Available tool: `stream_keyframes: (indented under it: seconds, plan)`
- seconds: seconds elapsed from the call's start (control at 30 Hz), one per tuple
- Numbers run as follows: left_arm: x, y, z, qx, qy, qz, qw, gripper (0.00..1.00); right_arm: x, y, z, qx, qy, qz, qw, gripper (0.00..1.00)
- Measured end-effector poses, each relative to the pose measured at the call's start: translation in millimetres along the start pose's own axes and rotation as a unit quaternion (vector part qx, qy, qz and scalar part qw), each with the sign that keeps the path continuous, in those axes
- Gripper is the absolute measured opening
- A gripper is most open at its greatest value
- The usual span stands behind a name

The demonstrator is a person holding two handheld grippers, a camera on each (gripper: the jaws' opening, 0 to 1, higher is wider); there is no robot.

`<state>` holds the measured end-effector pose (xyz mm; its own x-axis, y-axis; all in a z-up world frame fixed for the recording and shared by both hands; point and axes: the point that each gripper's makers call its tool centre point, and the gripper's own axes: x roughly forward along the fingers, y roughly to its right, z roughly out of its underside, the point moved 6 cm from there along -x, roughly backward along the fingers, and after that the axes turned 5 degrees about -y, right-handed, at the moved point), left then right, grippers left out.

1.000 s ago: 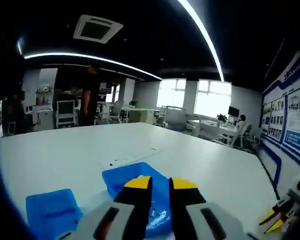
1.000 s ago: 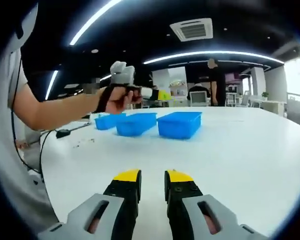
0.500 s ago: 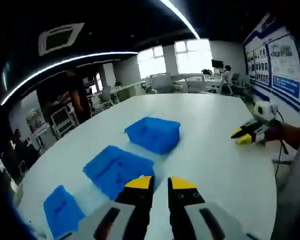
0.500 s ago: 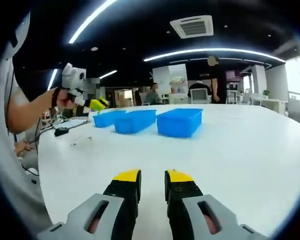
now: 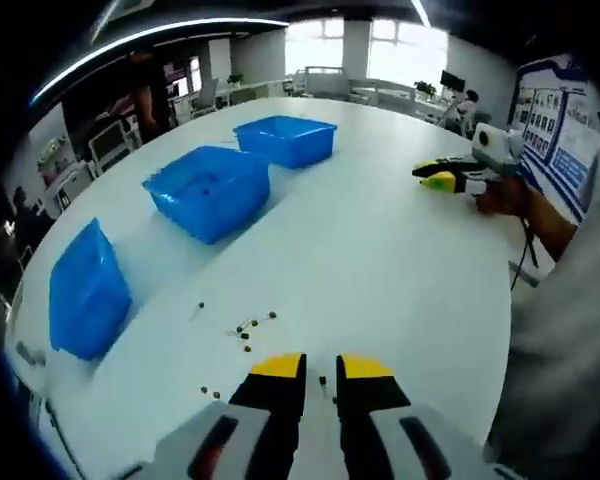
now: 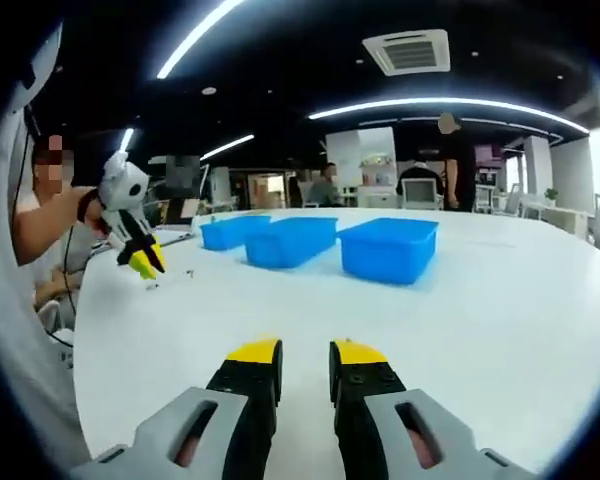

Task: Pick up the resistors one by one and place each resistor into its matching bin, sorting the parts by color and model until every resistor is separated into the correct bin for its type

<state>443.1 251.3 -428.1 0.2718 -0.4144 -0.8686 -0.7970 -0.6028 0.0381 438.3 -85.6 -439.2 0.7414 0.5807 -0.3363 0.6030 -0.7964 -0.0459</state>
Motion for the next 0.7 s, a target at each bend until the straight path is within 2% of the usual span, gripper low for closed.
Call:
stream_keyframes:
  seconds: [0.13, 0.4, 0.5, 0.7]
  plan:
    - [4, 0.7, 5.9, -0.003, -0.014, -0.006, 0.9999, 0.15, -3, 3, 0.4, 0.009, 0.004, 0.005, 0.9999, 0.21]
    - [2, 2.4, 9.0, -0.02, -0.009, 0.006, 0.9997, 0.12, -1, 3, 2.0, 0.007, -0.001, 0.003, 1.0, 0.21]
    - [3, 3.5, 11.1, -0.018, 0.004, 0.018, 0.9997, 0.07, -1, 3, 2.2, 0.007, -0.002, 0.003, 1.0, 0.21]
    - [-2, 0.2, 12.3, -0.045, 0.036, 0.027, 0.998, 0.06, 0, 4, 2.5, 0.009, -0.001, 0.003, 1.0, 0.21]
